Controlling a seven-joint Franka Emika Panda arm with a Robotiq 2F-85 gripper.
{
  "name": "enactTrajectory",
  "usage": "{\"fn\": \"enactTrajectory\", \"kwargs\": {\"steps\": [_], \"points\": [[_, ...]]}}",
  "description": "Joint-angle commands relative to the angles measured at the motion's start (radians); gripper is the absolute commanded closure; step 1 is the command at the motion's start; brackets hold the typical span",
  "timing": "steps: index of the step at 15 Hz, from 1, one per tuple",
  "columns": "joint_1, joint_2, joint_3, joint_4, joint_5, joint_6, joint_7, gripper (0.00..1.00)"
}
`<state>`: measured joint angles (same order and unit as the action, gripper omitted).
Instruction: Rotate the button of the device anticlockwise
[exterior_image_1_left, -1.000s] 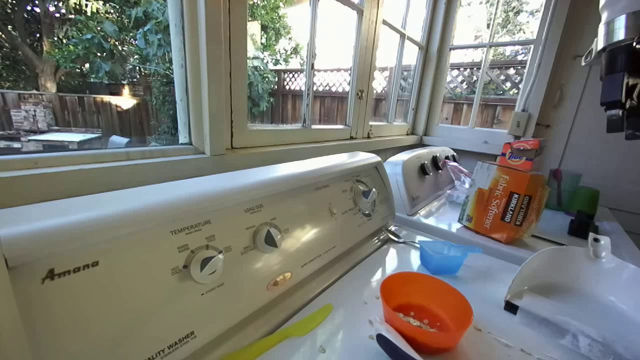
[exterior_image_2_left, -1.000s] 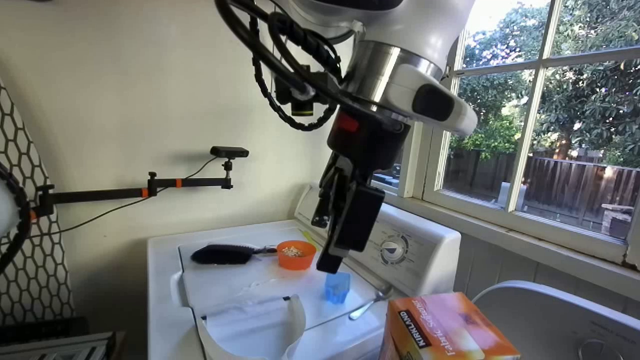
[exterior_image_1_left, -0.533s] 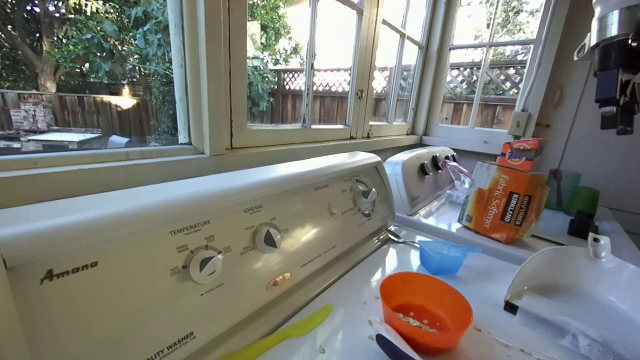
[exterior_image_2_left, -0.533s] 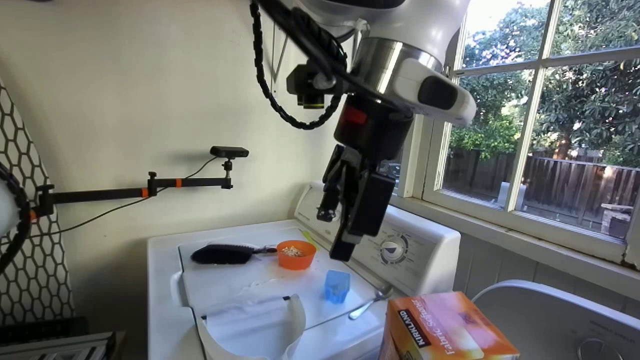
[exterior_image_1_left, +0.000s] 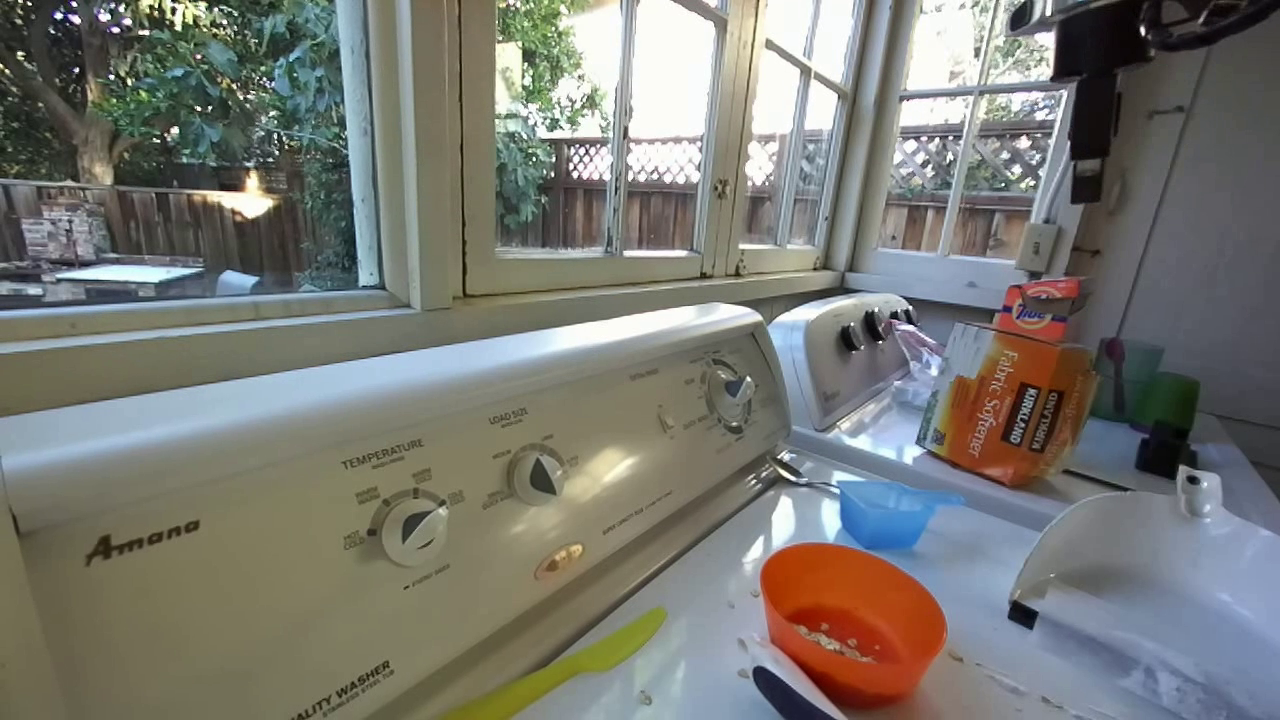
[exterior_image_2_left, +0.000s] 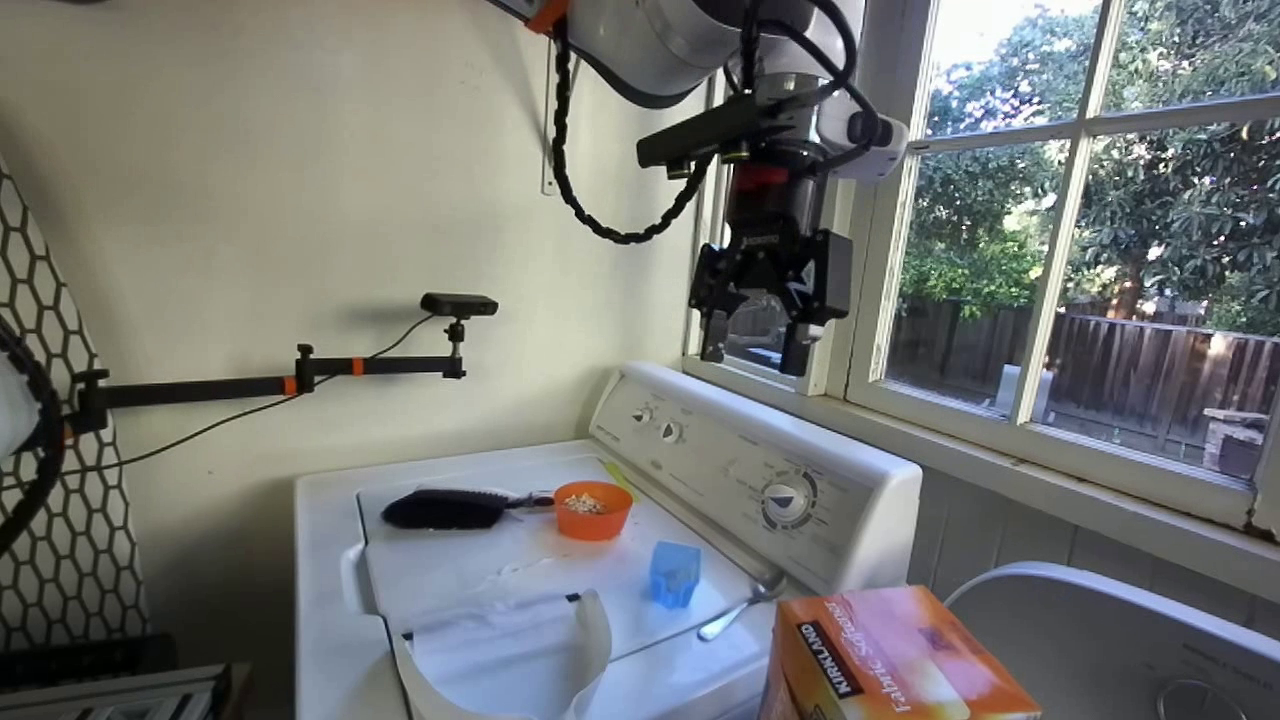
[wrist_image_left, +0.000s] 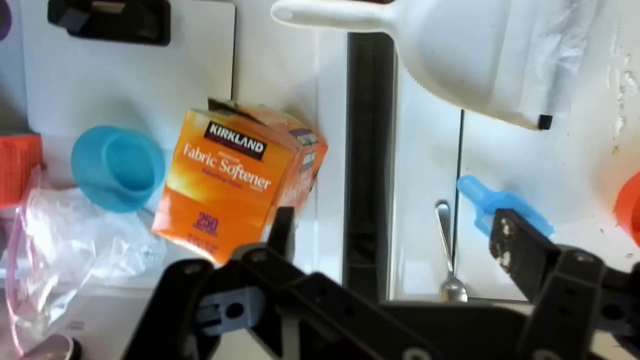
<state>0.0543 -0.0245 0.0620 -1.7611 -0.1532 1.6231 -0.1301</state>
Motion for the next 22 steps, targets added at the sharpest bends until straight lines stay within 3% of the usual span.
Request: {"fn": "enactTrajectory", "kwargs": {"steps": [1,3,4,8,20,22], "points": [[0.029,0.130,0.026,0.177,-0.037,-0.060,-0.149,0.00],[0.042,0.185,0.043,0.237,-0.030,-0.074,-0.230,0.00],[0.032,0.116,0.033,0.149,-0.017,-0.019,-0.156,0.00],[0.040,0.177,0.043,0.211,-0.017,-0.032,-0.209,0.00],[0.039,0.179,0.042,0.222,-0.017,-0.043,-0.216,0.00],[0.056,0.229,0.058,0.265,-0.007,-0.044,-0.206,0.00]]}}
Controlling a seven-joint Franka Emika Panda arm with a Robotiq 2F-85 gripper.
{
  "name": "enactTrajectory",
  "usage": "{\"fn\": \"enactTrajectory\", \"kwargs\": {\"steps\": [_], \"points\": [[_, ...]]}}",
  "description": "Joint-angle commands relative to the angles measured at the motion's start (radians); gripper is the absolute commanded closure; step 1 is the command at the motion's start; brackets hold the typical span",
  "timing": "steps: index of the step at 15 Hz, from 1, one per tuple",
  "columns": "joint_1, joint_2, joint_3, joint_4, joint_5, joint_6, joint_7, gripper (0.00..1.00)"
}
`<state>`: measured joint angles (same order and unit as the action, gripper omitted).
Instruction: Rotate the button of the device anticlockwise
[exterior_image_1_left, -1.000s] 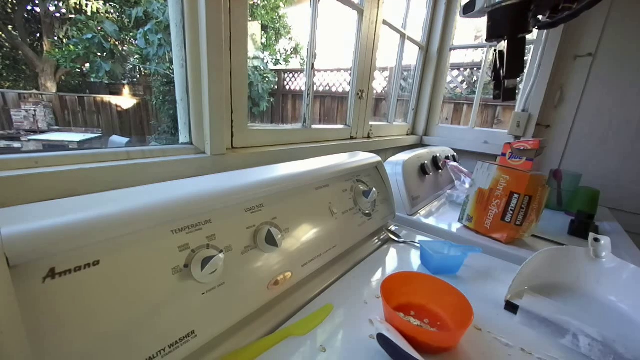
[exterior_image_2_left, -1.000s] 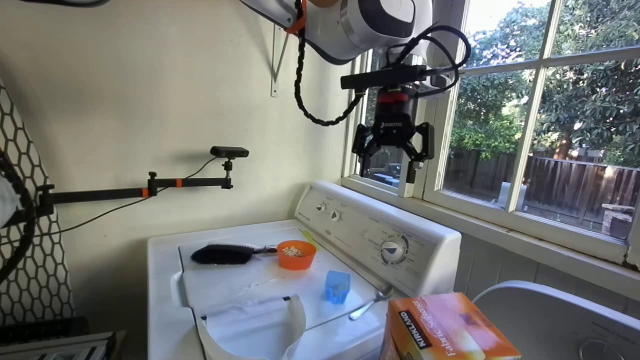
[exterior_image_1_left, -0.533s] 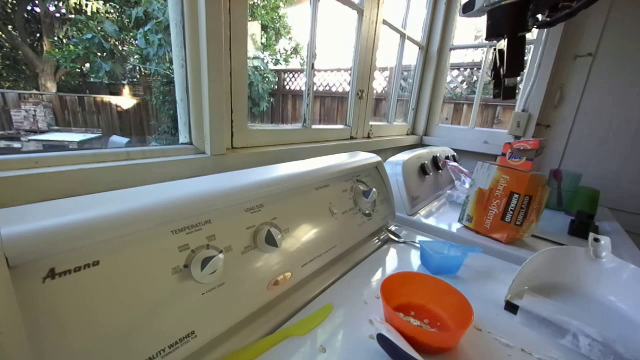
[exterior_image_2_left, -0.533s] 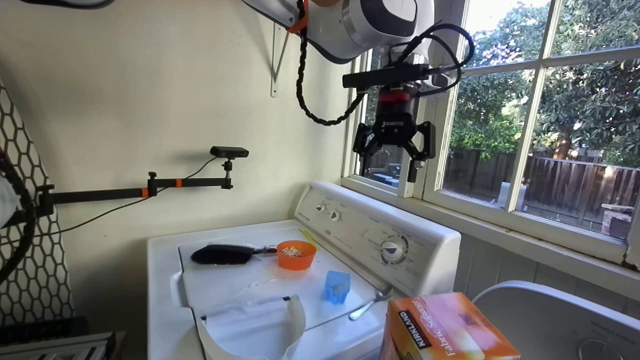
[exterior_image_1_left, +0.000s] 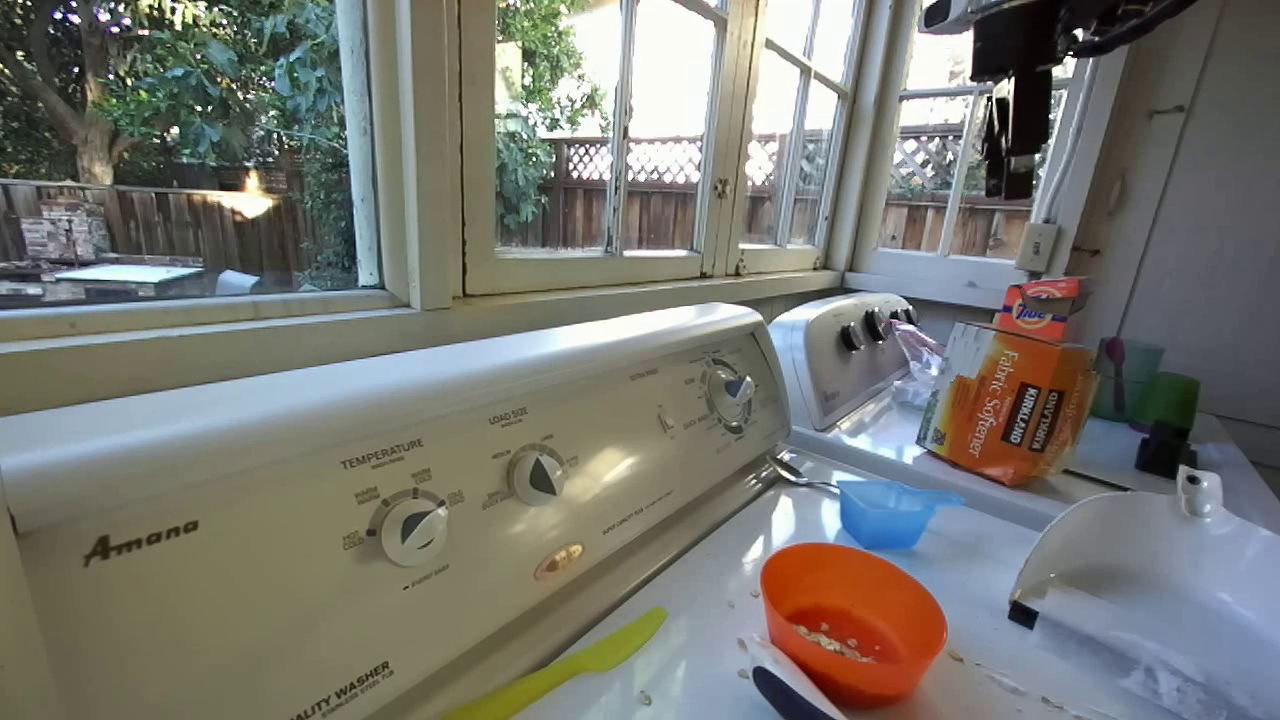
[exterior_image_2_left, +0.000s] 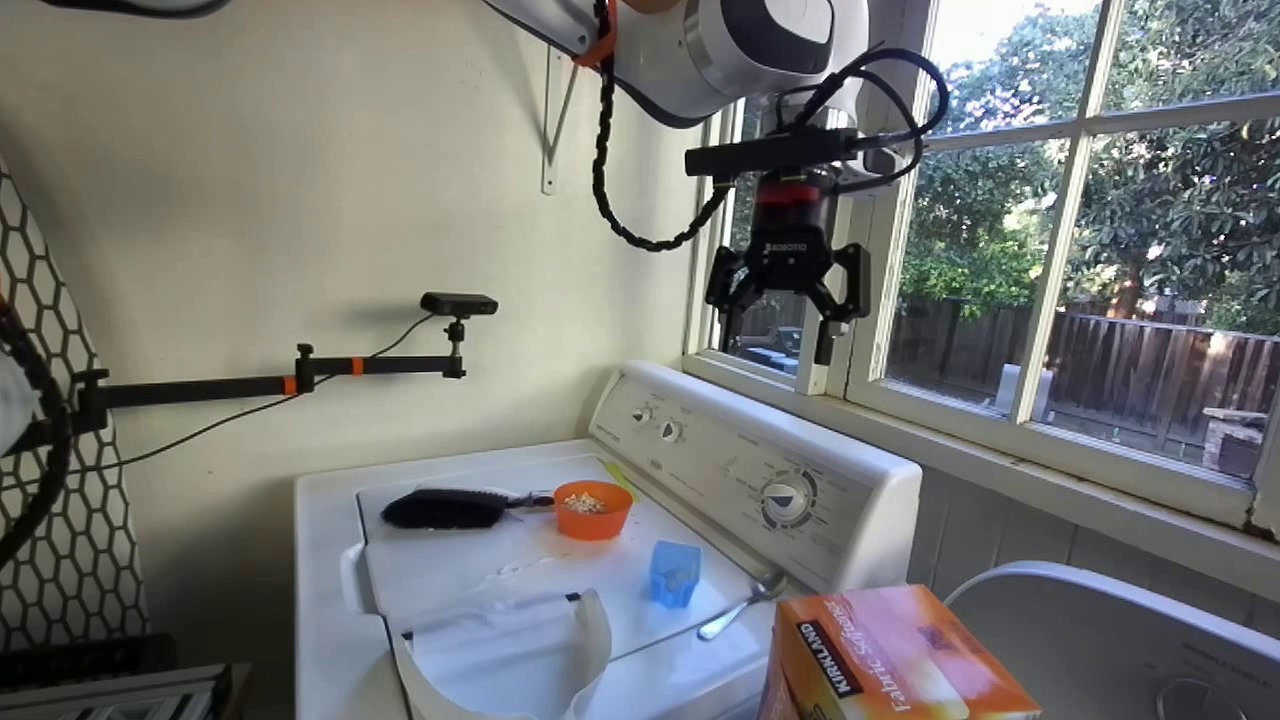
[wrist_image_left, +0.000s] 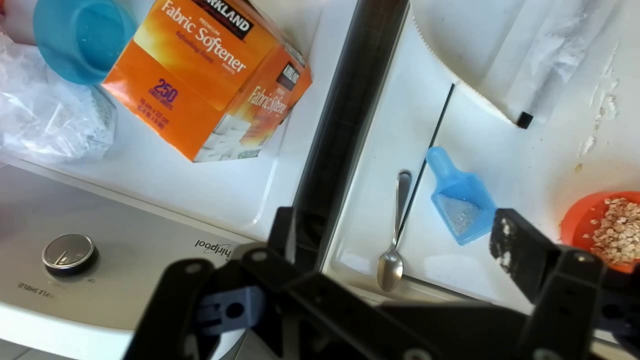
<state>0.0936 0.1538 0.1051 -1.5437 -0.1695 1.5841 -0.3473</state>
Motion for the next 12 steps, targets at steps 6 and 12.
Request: {"fn": "enactTrajectory", "kwargs": {"steps": [6,12], "points": [[0.089,0.203,0.079,0.157,0.035,0.116,0.052,0.00],[0.173,0.418,0.116,0.333,0.031,0.091,0.027,0.00]]}}
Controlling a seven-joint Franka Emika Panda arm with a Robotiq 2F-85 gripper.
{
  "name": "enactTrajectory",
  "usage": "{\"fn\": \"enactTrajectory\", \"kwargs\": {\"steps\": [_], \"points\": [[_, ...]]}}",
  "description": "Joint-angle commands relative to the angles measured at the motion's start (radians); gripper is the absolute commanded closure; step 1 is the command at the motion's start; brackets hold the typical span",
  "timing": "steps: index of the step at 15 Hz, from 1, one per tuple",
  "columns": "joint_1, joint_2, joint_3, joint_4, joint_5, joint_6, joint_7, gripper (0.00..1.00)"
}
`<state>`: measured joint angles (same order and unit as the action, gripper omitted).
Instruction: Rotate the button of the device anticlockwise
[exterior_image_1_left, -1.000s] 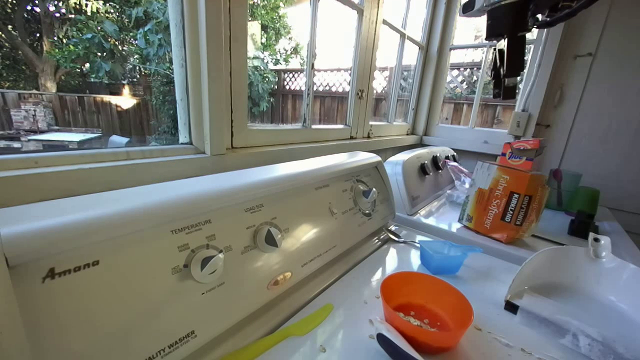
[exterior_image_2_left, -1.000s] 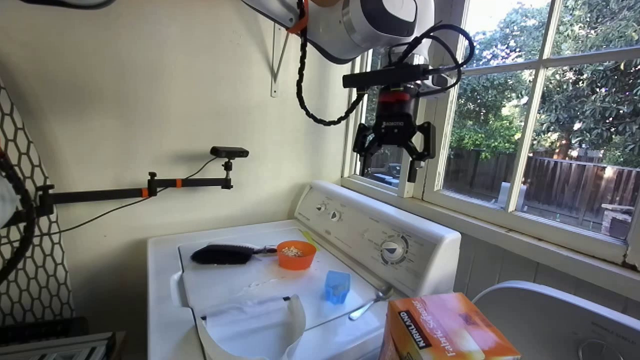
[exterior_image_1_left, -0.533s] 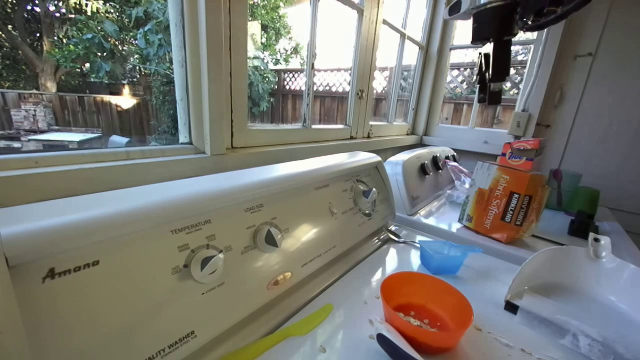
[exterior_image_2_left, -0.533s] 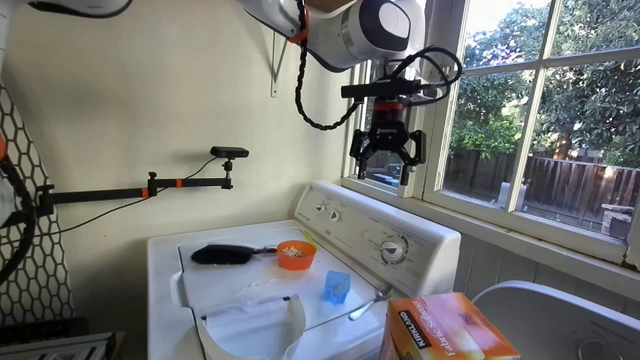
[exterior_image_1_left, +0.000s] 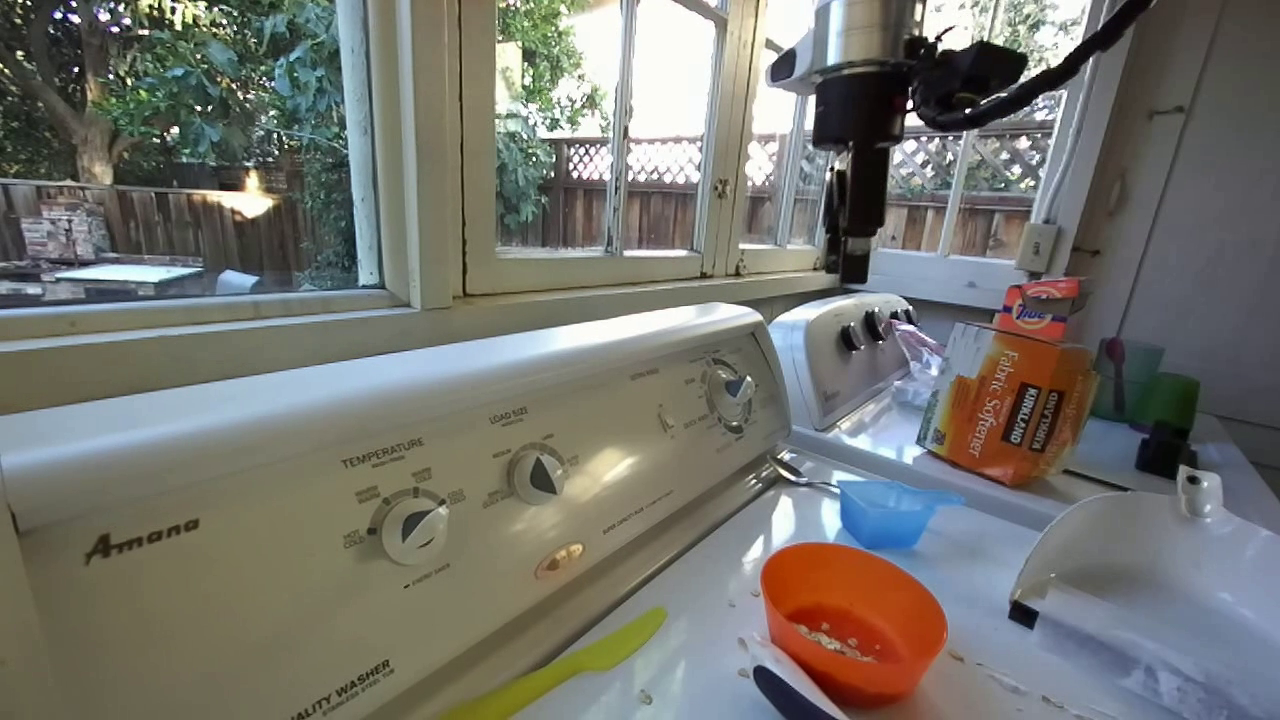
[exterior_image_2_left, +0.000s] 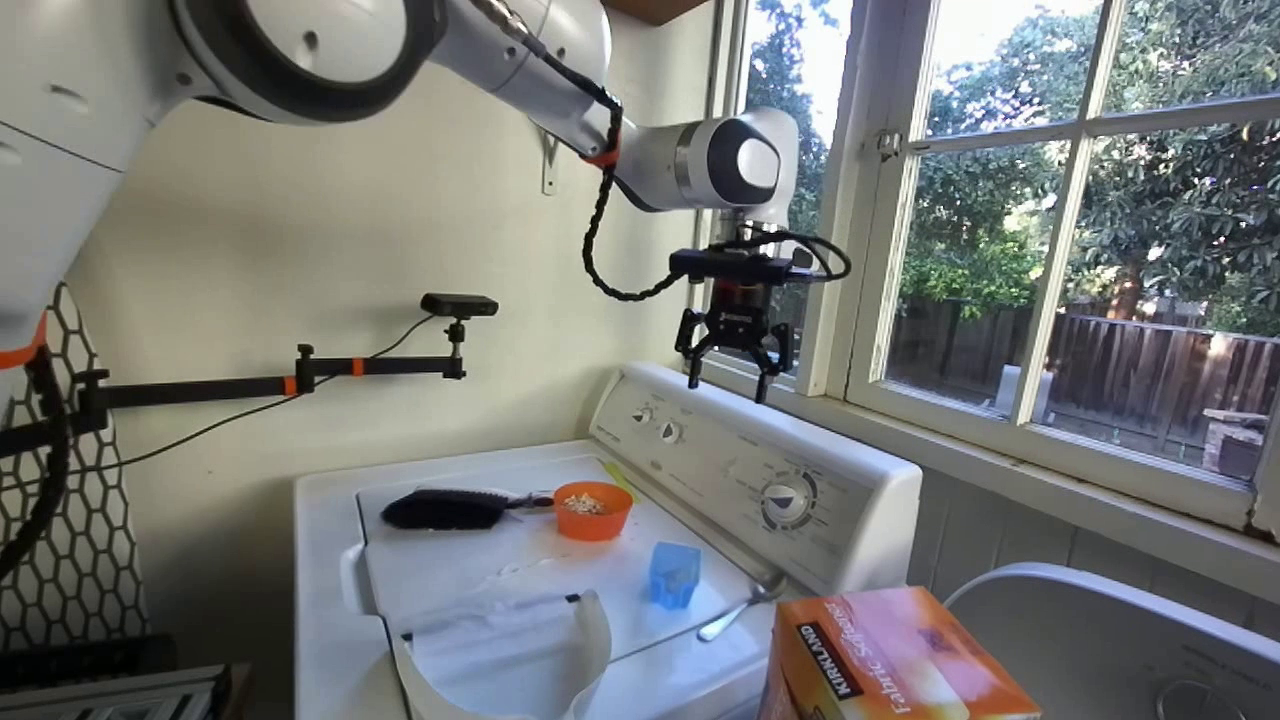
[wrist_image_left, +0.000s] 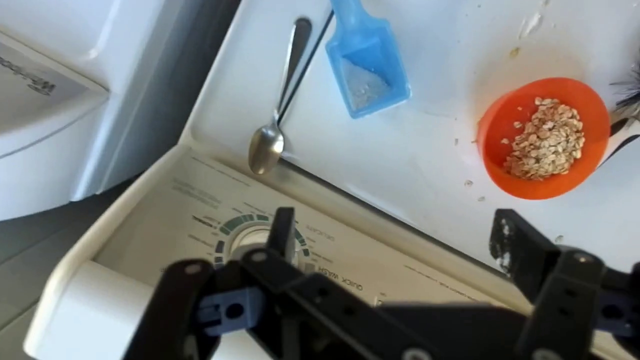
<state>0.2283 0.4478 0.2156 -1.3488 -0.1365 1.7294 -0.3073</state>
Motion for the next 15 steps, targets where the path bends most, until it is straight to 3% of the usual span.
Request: {"fn": "enactTrajectory", "kwargs": {"steps": [1,2,3,10,15], "points": [[0.051,0.156,0.008,0.172,-0.004,-0.066,-0.030,0.00],[0.055,0.185,0.025,0.201,0.005,-0.097,-0.108,0.00],[0.039,0.104,0.010,0.088,-0.001,-0.020,-0.036,0.00],[0.054,0.172,0.023,0.173,-0.001,-0.061,-0.092,0.00],[0.104,0.264,0.053,0.248,-0.016,0.039,-0.156,0.00]]}}
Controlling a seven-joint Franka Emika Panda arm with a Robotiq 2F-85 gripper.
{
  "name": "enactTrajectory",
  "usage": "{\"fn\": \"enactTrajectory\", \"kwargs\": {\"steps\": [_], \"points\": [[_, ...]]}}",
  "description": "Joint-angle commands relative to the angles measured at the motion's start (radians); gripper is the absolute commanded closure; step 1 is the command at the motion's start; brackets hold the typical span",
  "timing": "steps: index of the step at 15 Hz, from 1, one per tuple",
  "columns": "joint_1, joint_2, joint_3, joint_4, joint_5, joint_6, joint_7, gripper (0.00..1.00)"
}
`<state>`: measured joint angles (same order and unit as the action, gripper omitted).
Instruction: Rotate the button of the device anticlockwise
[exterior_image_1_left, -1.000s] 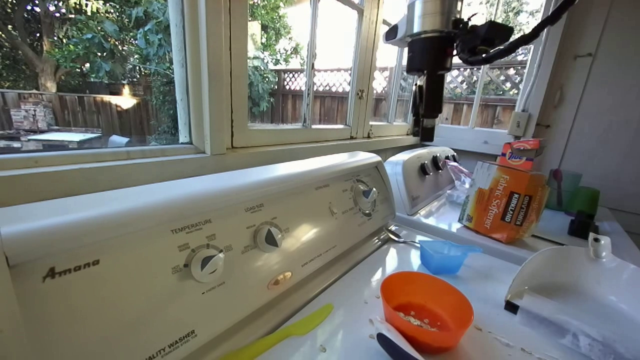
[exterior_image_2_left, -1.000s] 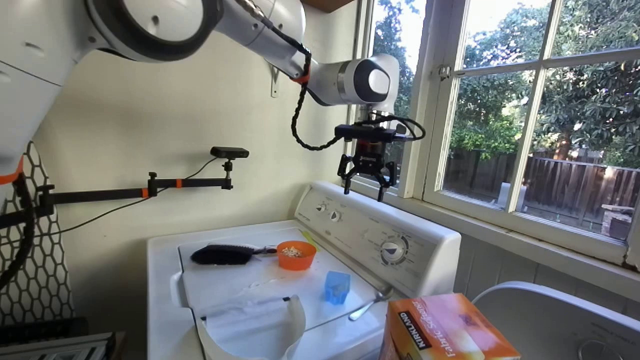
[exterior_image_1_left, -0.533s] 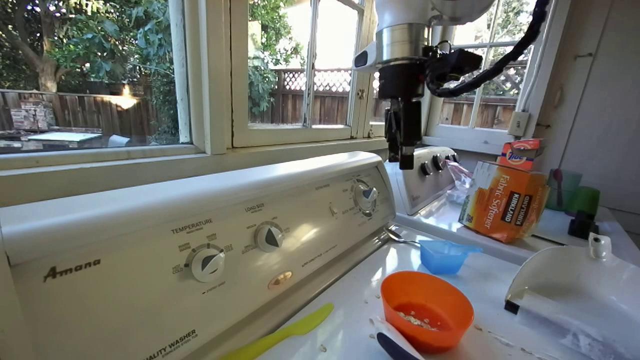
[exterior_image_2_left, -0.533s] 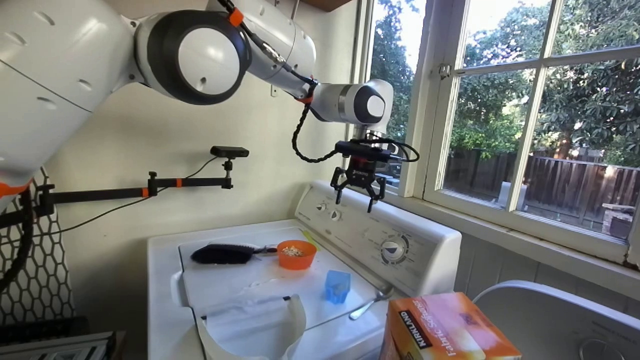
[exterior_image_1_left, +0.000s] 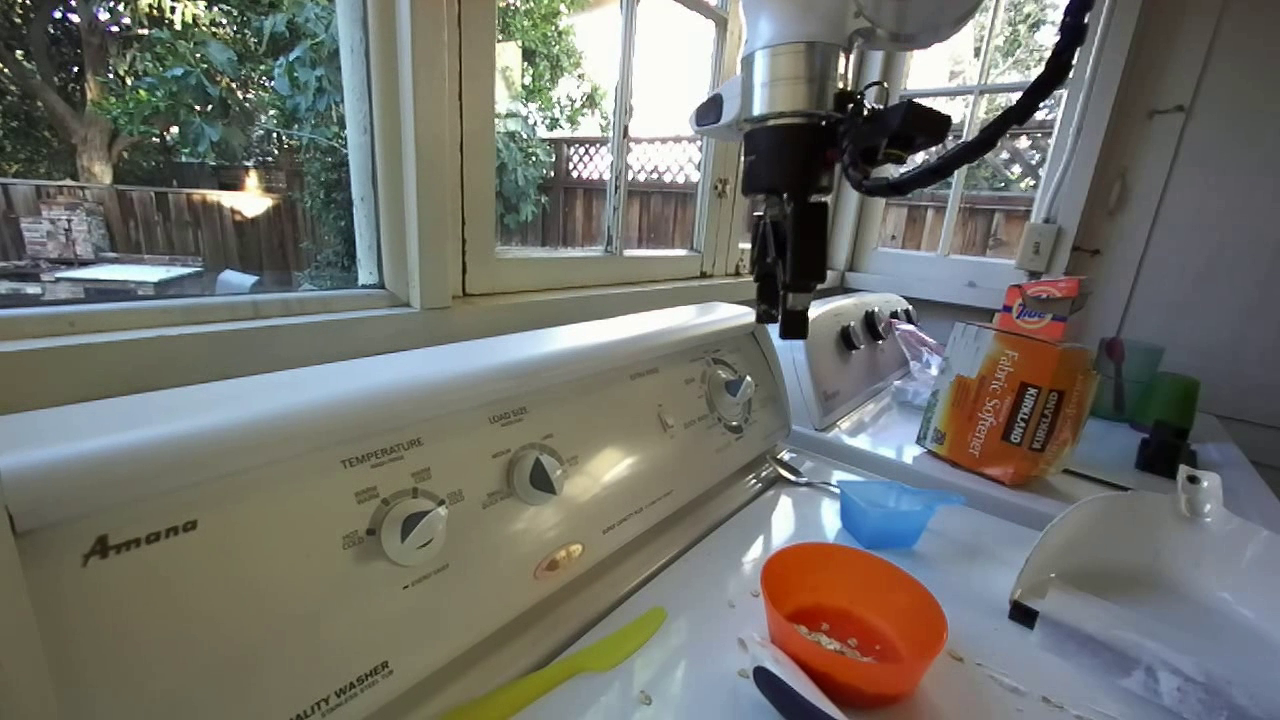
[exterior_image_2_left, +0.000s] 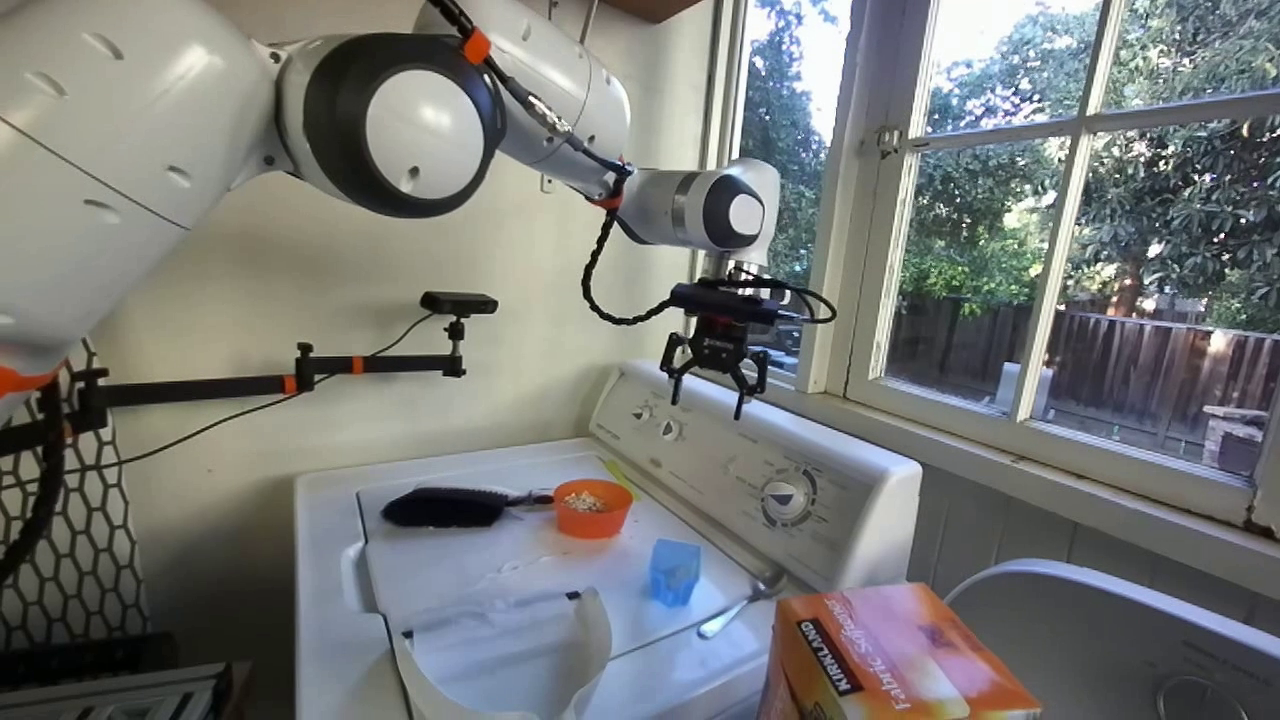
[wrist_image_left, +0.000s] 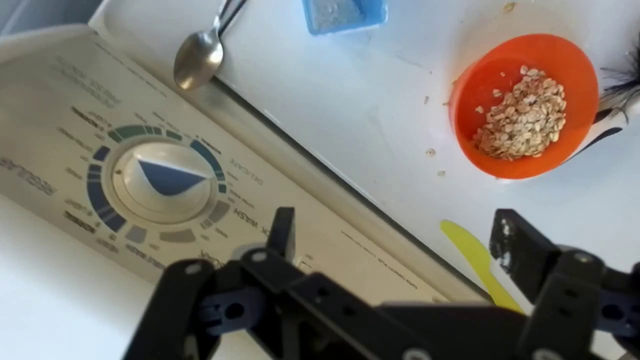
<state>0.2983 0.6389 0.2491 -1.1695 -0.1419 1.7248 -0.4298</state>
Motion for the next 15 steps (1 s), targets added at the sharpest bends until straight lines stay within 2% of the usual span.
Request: {"fn": "enactTrajectory", "kwargs": {"steps": [1,9,15], "points": [[0.043,0.086,0.028,0.078,-0.002,0.060,-0.035,0.00],[0.111,0.166,0.088,0.114,0.060,0.193,0.052,0.00],[0.181,0.302,0.080,0.269,0.093,0.131,0.032,0.00]]}}
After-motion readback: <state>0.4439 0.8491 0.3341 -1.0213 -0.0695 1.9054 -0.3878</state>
